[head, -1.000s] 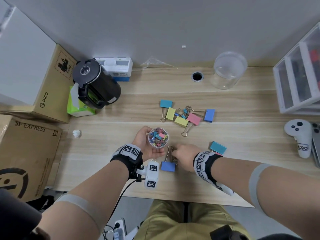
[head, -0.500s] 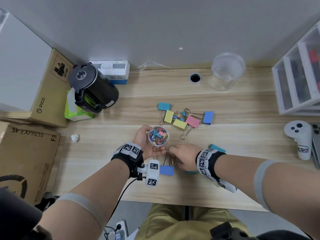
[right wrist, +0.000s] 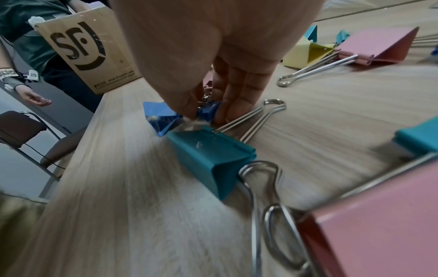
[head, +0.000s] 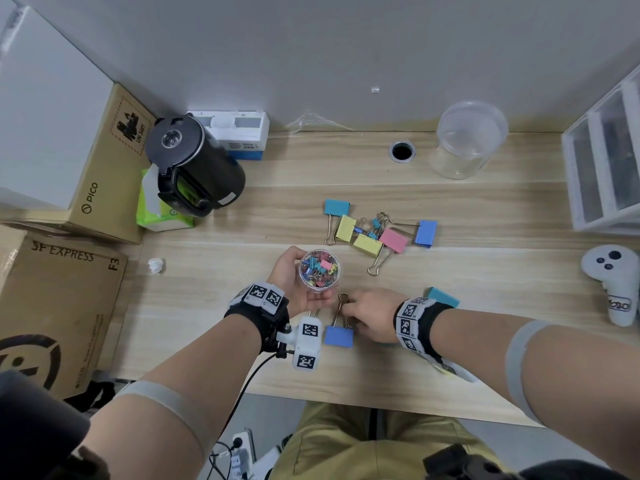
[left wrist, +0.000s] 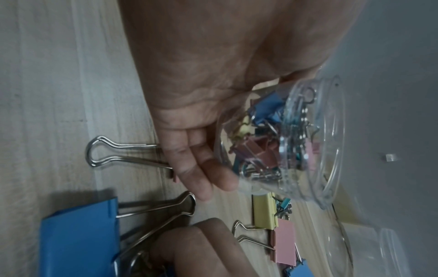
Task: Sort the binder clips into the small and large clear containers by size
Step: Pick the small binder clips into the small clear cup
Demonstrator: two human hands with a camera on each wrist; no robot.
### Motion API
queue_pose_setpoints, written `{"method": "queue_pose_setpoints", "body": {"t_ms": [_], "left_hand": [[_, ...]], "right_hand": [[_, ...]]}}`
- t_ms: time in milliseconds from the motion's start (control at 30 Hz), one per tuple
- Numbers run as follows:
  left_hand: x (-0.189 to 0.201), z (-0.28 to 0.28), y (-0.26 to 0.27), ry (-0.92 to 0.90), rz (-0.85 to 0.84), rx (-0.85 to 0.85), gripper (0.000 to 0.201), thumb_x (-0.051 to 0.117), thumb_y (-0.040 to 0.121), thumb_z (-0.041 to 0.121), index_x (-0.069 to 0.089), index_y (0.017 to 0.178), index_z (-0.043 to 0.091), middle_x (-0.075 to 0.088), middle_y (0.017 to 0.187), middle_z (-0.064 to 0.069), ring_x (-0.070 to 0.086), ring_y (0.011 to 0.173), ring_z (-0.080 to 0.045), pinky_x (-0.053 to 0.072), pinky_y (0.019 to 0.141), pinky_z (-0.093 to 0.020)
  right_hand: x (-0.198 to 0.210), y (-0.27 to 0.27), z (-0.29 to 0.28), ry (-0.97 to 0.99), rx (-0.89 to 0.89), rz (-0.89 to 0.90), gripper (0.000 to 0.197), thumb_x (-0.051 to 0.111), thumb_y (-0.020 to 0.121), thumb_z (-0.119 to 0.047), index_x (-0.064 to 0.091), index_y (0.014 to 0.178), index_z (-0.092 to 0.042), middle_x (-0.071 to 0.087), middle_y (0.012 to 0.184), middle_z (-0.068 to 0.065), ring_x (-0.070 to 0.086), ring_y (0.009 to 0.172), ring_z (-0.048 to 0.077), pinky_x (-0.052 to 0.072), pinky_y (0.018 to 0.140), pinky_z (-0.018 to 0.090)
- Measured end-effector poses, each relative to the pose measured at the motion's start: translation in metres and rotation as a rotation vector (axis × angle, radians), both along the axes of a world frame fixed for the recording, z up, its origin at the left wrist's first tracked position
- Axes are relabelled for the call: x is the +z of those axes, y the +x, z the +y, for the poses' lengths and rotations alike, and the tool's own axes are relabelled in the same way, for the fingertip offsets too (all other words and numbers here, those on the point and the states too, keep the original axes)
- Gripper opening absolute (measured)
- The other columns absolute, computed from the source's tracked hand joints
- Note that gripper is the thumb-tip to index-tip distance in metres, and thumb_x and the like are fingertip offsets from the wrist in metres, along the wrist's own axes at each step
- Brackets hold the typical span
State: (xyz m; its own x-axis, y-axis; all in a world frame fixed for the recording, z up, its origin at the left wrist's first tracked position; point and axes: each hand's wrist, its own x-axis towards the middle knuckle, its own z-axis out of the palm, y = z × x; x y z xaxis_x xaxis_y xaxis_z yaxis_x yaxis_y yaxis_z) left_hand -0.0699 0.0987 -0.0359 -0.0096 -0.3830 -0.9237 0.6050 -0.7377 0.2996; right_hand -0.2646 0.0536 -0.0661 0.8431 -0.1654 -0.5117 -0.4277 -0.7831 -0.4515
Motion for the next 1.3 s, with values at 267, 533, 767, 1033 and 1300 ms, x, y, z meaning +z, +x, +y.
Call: {"method": "queue_pose_setpoints", "body": {"t_ms": [267, 533, 767, 1033, 1300], "left_hand": [[-0.001, -0.005, -0.002, -0.005, 0.02, -0.002, 0.055, 0.043, 0.088, 0.045, 0.062, 0.114, 0.001, 0.066, 0.106, -0.024, 0.063, 0.08, -0.034, 0.056, 0.079, -0.044], [-0.001, -0.019, -0.005, -0.007, -0.035, 0.008, 0.049, 0.043, 0.088, 0.041, 0.065, 0.105, 0.001, 0.065, 0.096, -0.022, 0.059, 0.071, -0.031, 0.054, 0.081, -0.045], [-0.001, -0.031, -0.016, -0.01, -0.045, -0.034, 0.042, 0.042, 0.088, 0.039, 0.067, 0.086, 0.005, 0.066, 0.076, -0.015, 0.061, 0.068, -0.03, 0.055, 0.073, -0.041], [-0.004, -0.032, -0.006, 0.001, 0.016, 0.005, 0.047, 0.044, 0.087, 0.04, 0.064, 0.103, 0.001, 0.065, 0.087, -0.02, 0.06, 0.069, -0.032, 0.058, 0.071, -0.044], [-0.007, -0.036, 0.009, -0.01, 0.073, 0.073, 0.052, 0.044, 0.086, 0.04, 0.065, 0.109, 0.0, 0.065, 0.107, -0.027, 0.057, 0.07, -0.031, 0.056, 0.074, -0.042]], "right_hand": [[0.006, -0.009, -0.015, -0.003, -0.046, -0.036, 0.018, 0.053, 0.087, -0.019, 0.065, 0.096, -0.01, 0.059, 0.105, 0.005, 0.059, 0.092, 0.029, 0.05, 0.077, 0.038], [0.037, -0.007, -0.066, -0.041, -0.472, -0.367, 0.011, 0.061, 0.084, -0.023, 0.066, 0.09, -0.014, 0.053, 0.087, -0.006, 0.051, 0.081, 0.014, 0.049, 0.085, 0.034], [0.066, 0.026, -0.066, -0.002, -0.298, -0.514, 0.016, 0.065, 0.085, -0.028, 0.067, 0.092, -0.015, 0.057, 0.093, -0.003, 0.056, 0.081, 0.016, 0.046, 0.074, 0.028], [0.057, 0.021, -0.082, -0.051, -0.548, -0.561, 0.018, 0.056, 0.091, -0.027, 0.064, 0.105, -0.019, 0.06, 0.097, -0.005, 0.051, 0.079, 0.01, 0.048, 0.077, 0.03], [0.008, -0.01, -0.131, -0.181, -0.517, -0.002, 0.029, 0.055, 0.086, -0.034, 0.06, 0.111, -0.021, 0.056, 0.103, 0.002, 0.052, 0.101, 0.025, 0.048, 0.081, 0.035]]}}
